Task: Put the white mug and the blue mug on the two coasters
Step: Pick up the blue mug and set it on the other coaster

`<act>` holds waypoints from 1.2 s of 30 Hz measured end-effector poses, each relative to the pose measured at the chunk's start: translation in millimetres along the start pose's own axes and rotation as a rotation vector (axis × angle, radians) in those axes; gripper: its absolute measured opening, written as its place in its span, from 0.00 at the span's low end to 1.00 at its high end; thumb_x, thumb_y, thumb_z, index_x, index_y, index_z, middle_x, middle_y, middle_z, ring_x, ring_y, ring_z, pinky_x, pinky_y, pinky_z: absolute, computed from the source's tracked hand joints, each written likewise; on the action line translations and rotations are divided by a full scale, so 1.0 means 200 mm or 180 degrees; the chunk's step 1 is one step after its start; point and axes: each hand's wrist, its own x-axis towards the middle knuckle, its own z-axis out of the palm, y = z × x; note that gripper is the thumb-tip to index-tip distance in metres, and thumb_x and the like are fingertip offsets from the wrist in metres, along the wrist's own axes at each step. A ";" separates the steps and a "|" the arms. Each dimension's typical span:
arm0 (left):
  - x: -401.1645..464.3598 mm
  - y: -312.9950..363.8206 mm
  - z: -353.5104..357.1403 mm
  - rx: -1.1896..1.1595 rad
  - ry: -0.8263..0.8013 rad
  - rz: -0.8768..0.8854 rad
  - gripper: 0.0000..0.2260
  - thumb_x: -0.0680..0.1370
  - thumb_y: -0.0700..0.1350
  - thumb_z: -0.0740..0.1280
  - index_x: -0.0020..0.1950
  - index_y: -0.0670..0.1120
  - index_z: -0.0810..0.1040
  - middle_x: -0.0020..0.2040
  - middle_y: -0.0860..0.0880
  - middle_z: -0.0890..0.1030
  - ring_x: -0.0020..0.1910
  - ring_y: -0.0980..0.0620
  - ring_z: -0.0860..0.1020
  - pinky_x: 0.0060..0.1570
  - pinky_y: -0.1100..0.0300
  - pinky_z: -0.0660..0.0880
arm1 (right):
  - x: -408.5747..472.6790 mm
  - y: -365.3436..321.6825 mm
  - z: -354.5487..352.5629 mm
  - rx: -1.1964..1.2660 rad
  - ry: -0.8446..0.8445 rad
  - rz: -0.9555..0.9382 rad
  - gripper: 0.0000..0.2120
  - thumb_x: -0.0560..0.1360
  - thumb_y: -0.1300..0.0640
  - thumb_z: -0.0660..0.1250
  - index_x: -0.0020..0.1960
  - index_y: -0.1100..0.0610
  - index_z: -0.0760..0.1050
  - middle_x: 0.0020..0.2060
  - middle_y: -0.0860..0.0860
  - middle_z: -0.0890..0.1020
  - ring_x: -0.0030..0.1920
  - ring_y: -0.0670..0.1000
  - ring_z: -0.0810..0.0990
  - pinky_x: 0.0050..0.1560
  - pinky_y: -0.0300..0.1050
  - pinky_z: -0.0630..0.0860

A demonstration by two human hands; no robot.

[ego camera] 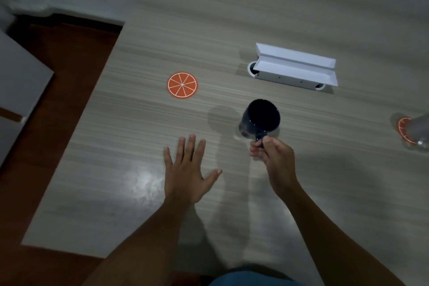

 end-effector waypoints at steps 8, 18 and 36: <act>0.01 -0.01 0.00 -0.0029 -0.0036 0.0005 0.42 0.77 0.77 0.47 0.84 0.56 0.43 0.85 0.49 0.40 0.83 0.46 0.36 0.79 0.33 0.38 | 0.26 -0.18 0.41 0.0113 -0.0640 -0.0049 0.14 0.85 0.60 0.58 0.47 0.61 0.80 0.41 0.56 0.83 0.40 0.50 0.84 0.53 0.55 0.81; 0.02 -0.03 0.04 -0.0173 0.0125 0.0023 0.42 0.77 0.75 0.54 0.84 0.55 0.51 0.86 0.50 0.48 0.85 0.46 0.45 0.79 0.31 0.44 | 0.46 -0.27 0.81 0.0423 -0.0723 0.0190 0.14 0.84 0.60 0.60 0.44 0.61 0.80 0.41 0.55 0.84 0.37 0.46 0.85 0.52 0.46 0.81; 0.01 -0.03 0.03 -0.0225 0.0229 -0.0011 0.40 0.76 0.72 0.59 0.83 0.54 0.57 0.86 0.50 0.52 0.85 0.46 0.48 0.80 0.34 0.43 | 0.52 -0.24 0.97 0.0102 -0.1001 0.0199 0.13 0.84 0.58 0.62 0.45 0.58 0.82 0.37 0.50 0.86 0.39 0.49 0.85 0.61 0.64 0.77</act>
